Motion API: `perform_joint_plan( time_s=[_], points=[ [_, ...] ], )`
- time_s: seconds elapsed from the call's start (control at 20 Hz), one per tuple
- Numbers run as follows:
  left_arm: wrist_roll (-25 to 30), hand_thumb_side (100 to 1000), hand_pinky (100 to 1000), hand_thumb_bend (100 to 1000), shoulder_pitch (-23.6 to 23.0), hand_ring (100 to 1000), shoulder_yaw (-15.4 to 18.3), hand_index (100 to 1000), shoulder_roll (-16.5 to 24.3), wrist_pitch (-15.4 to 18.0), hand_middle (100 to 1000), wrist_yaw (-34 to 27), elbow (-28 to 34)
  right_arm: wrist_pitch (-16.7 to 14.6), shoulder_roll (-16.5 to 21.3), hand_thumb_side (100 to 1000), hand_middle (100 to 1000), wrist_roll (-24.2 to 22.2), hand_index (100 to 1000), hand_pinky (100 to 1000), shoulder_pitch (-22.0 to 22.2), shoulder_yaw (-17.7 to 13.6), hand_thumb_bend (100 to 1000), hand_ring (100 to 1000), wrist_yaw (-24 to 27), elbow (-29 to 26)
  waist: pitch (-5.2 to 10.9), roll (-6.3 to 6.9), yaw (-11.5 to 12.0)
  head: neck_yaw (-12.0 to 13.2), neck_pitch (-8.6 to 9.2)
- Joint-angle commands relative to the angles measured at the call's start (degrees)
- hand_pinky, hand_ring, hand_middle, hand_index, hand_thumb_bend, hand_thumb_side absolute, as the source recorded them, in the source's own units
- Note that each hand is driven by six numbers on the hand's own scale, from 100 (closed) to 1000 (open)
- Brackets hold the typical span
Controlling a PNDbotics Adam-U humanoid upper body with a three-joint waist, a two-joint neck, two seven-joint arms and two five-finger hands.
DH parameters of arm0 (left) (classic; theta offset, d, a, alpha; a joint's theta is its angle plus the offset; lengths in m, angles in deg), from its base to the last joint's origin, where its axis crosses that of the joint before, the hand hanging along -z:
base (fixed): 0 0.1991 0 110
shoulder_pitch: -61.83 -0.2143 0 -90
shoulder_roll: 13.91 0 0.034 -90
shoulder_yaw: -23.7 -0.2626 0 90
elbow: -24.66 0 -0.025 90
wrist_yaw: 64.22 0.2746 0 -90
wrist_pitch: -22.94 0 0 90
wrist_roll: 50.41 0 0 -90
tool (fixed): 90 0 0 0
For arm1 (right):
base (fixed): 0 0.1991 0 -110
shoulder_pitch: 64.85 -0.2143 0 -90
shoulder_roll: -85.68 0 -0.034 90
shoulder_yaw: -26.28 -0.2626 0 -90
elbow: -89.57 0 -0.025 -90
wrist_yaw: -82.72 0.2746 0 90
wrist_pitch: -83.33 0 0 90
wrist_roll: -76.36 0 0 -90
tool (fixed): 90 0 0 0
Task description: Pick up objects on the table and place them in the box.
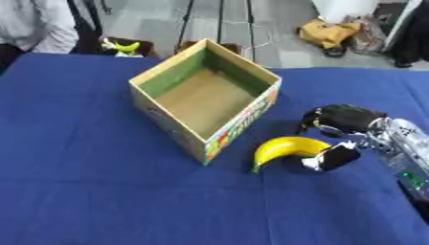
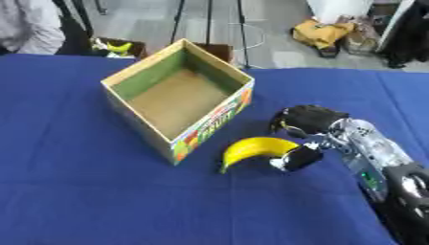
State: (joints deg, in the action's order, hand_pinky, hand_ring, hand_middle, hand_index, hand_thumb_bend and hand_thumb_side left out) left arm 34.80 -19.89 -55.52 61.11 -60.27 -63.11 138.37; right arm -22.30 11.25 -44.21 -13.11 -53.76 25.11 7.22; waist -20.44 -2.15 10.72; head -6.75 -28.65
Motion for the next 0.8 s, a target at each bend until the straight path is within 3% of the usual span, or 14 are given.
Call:
perform_joint_plan(
  time_s=[0.05,0.35,0.8],
  points=[
    [0.32,1000,238,100,0.41,314,-0.02,470,0.23,0.02,406,0.34,0.88,0.05,0.95,667,632,0.48,758,705,-0.53,-0.21,322,808,0.19,-0.82,0.95,0.11,0.07,-0.19,0.42],
    [0.5,1000,239,100,0.37,314,0.03,472,0.23,0.03,406,0.36,0.88,-0.24,0.93,652,578,0.7,721,700,-0.48,-0.14,334,795,-0.16,-0.82,0.98,0.2,0.06,-0.23,0.47],
    [0.71,1000,241,100,0.32,315,0.07,473,0.18,-0.08,406,0.49,0.88,0.22,0.89,656,502,2.66,661,686,-0.44,-0.21,266,761,-0.11,-0.82,0.9,0.19,0.11,-0.22,0.45]
  ],
)
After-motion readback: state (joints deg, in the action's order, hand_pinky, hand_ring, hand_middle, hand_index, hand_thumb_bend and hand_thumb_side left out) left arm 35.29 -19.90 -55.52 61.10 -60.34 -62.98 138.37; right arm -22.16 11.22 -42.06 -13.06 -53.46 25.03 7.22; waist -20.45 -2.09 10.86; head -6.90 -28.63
